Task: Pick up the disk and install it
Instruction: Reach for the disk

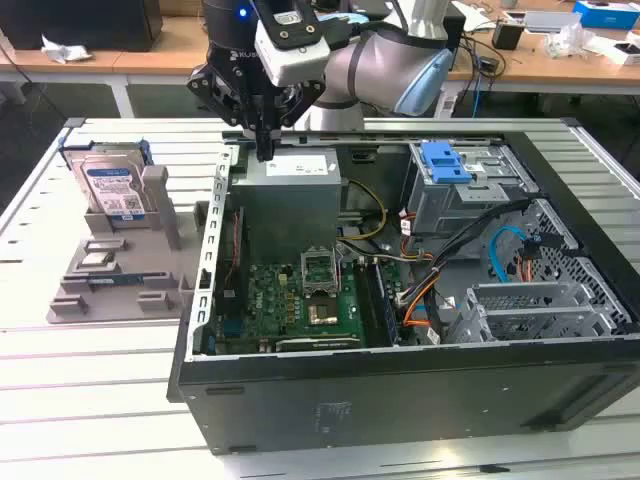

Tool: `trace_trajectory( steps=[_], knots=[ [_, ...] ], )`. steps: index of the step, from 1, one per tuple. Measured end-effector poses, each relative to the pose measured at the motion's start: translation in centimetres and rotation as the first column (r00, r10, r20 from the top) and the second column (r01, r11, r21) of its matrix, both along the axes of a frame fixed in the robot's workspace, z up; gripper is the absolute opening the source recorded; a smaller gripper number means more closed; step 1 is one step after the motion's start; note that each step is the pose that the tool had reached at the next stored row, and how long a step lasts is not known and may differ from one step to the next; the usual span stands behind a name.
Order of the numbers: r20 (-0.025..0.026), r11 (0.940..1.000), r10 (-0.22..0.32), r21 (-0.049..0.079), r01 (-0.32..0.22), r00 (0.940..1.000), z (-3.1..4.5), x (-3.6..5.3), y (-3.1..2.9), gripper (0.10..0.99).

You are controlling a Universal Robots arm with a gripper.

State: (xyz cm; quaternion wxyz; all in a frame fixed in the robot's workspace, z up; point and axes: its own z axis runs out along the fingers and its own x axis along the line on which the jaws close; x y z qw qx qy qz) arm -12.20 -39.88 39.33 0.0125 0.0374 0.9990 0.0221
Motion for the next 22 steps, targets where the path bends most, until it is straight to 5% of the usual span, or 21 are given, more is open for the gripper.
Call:
trace_trajectory(
  steps=[4, 22],
  knots=[
    [0.0, 1.0, 0.0, 0.0, 0.0, 1.0, 0.0, -1.08, 0.0, 0.106],
    [0.0, 1.0, 0.0, 0.0, 0.0, 1.0, 0.0, -2.85, 0.0, 0.106]
  ],
)
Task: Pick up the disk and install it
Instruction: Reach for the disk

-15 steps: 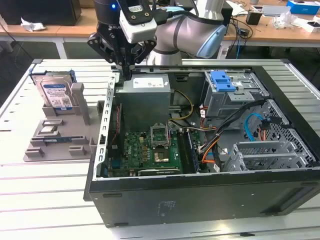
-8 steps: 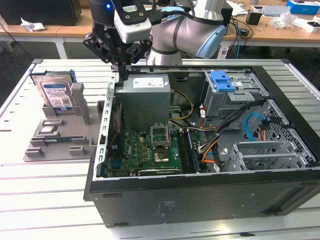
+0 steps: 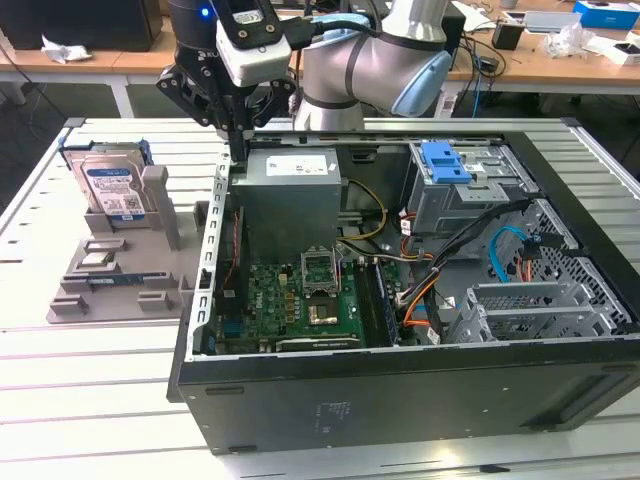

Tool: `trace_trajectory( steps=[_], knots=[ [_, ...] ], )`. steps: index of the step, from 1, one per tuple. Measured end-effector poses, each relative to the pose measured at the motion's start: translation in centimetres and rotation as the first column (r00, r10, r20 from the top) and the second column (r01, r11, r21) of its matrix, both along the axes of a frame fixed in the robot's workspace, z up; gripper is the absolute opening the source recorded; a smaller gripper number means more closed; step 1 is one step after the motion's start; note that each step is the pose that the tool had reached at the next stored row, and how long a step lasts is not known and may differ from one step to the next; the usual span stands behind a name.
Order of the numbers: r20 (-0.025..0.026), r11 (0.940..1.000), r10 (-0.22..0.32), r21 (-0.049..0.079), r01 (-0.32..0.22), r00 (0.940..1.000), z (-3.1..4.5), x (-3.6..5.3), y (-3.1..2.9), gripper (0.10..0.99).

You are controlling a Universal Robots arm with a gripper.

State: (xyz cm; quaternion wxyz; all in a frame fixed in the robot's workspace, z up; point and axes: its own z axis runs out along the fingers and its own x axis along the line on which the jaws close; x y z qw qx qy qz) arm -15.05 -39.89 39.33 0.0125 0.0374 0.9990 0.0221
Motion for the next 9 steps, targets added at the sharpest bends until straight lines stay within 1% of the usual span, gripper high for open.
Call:
trace_trajectory(
  steps=[9],
  knots=[
    [0.0, 1.0, 0.0, 0.0, 0.0, 1.0, 0.0, -1.28, 0.0, 0.106]
  ],
)
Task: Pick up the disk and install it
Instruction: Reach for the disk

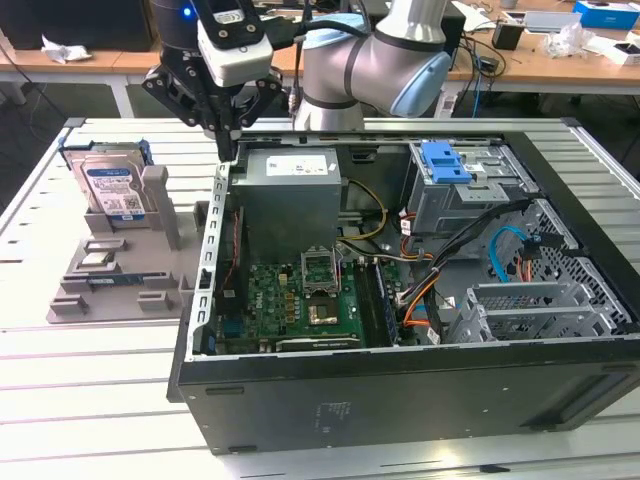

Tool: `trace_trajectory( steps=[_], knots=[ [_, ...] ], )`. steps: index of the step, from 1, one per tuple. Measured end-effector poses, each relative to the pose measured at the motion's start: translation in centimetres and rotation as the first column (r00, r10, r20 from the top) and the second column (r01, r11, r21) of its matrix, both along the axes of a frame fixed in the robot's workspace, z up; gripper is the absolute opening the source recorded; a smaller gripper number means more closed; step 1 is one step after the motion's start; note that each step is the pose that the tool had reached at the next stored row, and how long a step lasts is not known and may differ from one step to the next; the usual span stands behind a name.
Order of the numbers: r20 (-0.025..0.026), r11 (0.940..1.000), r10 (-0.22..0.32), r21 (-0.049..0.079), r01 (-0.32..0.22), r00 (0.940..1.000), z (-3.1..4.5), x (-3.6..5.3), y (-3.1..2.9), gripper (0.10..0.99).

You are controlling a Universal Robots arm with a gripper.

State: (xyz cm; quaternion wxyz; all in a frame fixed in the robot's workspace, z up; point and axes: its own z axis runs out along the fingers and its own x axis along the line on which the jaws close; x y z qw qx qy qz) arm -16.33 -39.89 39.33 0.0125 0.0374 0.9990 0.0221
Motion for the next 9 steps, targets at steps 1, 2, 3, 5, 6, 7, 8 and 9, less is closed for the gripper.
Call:
trace_trajectory(
  steps=[1, 2, 3, 5, 6, 7, 8, 9],
  knots=[
    [0.0, 1.0, 0.0, 0.0, 0.0, 1.0, 0.0, -0.13, 0.0, 0.106],
    [0.0, 1.0, 0.0, 0.0, 0.0, 1.0, 0.0, -0.23, 0.0, 0.106],
    [0.0, 1.0, 0.0, 0.0, 0.0, 1.0, 0.0, -0.33, 0.0, 0.106],
    [0.0, 1.0, 0.0, 0.0, 0.0, 1.0, 0.0, -0.56, 0.0, 0.106],
    [0.0, 1.0, 0.0, 0.0, 0.0, 1.0, 0.0, -0.68, 0.0, 0.106],
    [0.0, 1.0, 0.0, 0.0, 0.0, 1.0, 0.0, -0.88, 0.0, 0.106],
    [-0.0001, 1.0, 0.0, 0.0, 0.0, 1.0, 0.0, -1.05, 0.0, 0.106],
    [0.0, 1.0, 0.0, 0.0, 0.0, 1.0, 0.0, -1.18, 0.0, 0.106]
  ],
)
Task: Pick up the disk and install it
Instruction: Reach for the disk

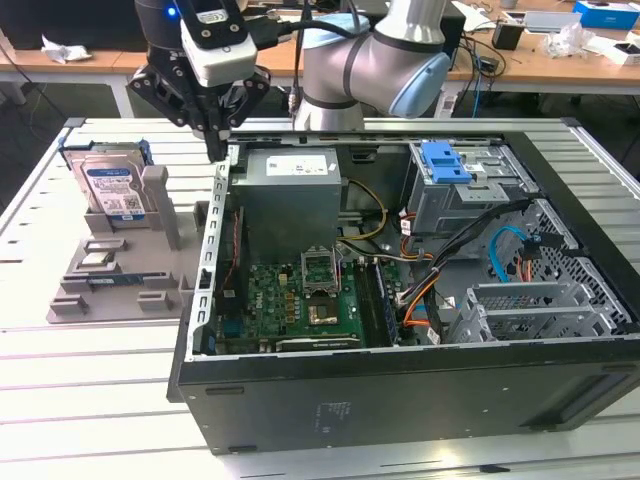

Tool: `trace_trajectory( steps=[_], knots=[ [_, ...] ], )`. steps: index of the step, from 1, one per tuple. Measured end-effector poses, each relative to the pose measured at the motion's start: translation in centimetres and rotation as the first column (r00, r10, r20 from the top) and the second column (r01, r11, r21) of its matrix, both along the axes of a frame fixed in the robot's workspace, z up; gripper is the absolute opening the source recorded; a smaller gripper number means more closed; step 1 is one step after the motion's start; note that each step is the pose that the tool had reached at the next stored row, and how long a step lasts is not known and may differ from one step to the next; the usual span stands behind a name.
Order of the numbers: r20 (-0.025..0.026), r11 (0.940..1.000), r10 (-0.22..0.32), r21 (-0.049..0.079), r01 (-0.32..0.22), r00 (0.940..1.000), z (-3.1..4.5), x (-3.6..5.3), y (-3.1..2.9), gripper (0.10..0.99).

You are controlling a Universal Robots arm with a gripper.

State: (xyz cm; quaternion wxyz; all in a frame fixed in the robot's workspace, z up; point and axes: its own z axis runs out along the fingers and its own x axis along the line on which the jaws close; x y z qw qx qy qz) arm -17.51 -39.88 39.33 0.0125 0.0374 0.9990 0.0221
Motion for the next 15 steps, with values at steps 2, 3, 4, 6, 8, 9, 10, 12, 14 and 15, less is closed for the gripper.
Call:
trace_trajectory(
  steps=[2, 3, 4, 6, 8, 9, 10, 12, 14, 15],
  knots=[
    [-0.0001, 1.0, 0.0, 0.0, 0.0, 1.0, 0.0, -0.36, 0.0, 0.106],
    [0.0, 1.0, 0.0, 0.0, 0.0, 1.0, 0.0, -0.52, 0.0, 0.106],
    [0.0, 1.0, 0.0, 0.0, 0.0, 1.0, 0.0, -0.68, 0.0, 0.106],
    [0.0, 1.0, 0.0, 0.0, 0.0, 1.0, 0.0, -0.98, 0.0, 0.106],
    [0.0, 1.0, 0.0, 0.0, 0.0, 1.0, 0.0, -1.26, 0.0, 0.106],
    [0.0, 1.0, 0.0, 0.0, 0.0, 1.0, 0.0, -1.4, 0.0, 0.106],
    [0.0, 1.0, 0.0, 0.0, 0.0, 1.0, 0.0, -1.54, 0.0, 0.106],
    [0.0, 1.0, 0.0, 0.0, 0.0, 1.0, 0.0, -1.84, 0.0, 0.106],
    [0.0, 1.0, 0.0, 0.0, 0.0, 1.0, 0.0, -2.17, 0.0, 0.106],
    [0.0, 1.0, 0.0, 0.0, 0.0, 1.0, 0.0, -2.55, 0.0, 0.106]
  ],
)
